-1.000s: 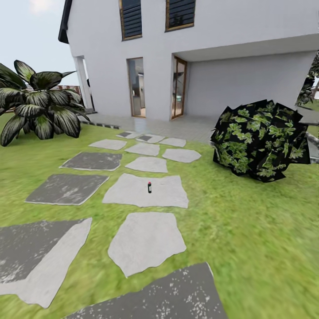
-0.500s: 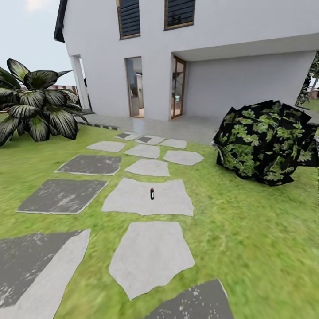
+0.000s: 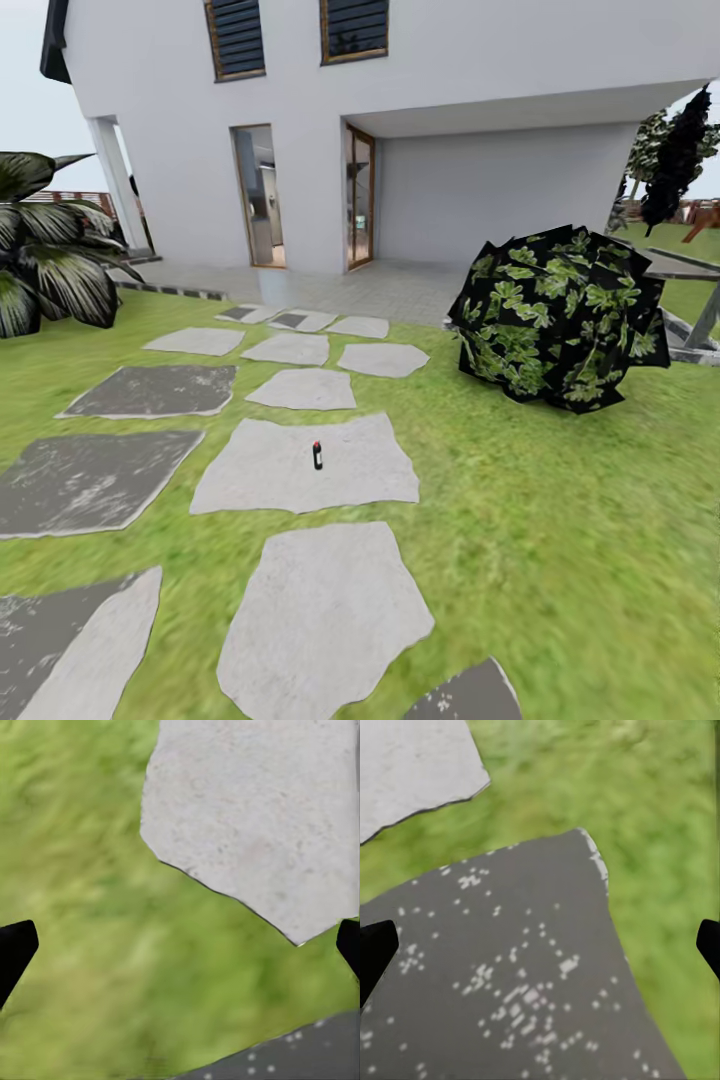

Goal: Pick up the pesticide atomizer in the garden and spray insectifuge to fully cover both potted plants in the garden.

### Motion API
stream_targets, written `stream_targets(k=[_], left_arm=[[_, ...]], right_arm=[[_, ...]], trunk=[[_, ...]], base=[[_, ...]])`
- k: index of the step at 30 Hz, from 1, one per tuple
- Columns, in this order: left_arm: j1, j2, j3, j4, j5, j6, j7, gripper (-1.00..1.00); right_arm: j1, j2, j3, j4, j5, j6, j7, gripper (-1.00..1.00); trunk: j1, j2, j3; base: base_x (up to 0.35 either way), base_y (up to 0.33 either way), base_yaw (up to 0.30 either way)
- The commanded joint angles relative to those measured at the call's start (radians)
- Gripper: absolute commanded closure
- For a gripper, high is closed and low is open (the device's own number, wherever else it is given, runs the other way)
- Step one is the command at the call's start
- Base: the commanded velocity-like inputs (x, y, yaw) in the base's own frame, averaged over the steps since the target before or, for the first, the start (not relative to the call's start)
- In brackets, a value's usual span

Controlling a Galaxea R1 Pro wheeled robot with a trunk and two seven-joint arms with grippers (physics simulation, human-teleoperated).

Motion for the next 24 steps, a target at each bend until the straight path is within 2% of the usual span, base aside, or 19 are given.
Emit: stream_targets(k=[1,13,24], left_arm=[[0.000,0.000,0.002,0.001,-0.001,-0.003,0.001,-1.00],[-0.001,0.000,0.002,0.000,-0.001,-0.003,0.001,-1.00],[0.000,0.000,0.002,0.000,0.000,-0.003,0.001,-1.00]], right_arm=[[-0.001,0.000,0.000,0.001,0.000,-0.003,0.000,-1.00],[-0.001,0.000,0.000,0.001,0.000,-0.003,0.000,-1.00],[-0.001,0.000,0.000,0.001,0.001,-0.003,0.000,-1.00]], trunk=[[0.000,0.000,-0.001],[0.000,0.000,-0.001],[0.000,0.000,-0.001]], base=[[0.306,0.155,-0.263],[0.306,0.155,-0.244],[0.306,0.155,-0.027]])
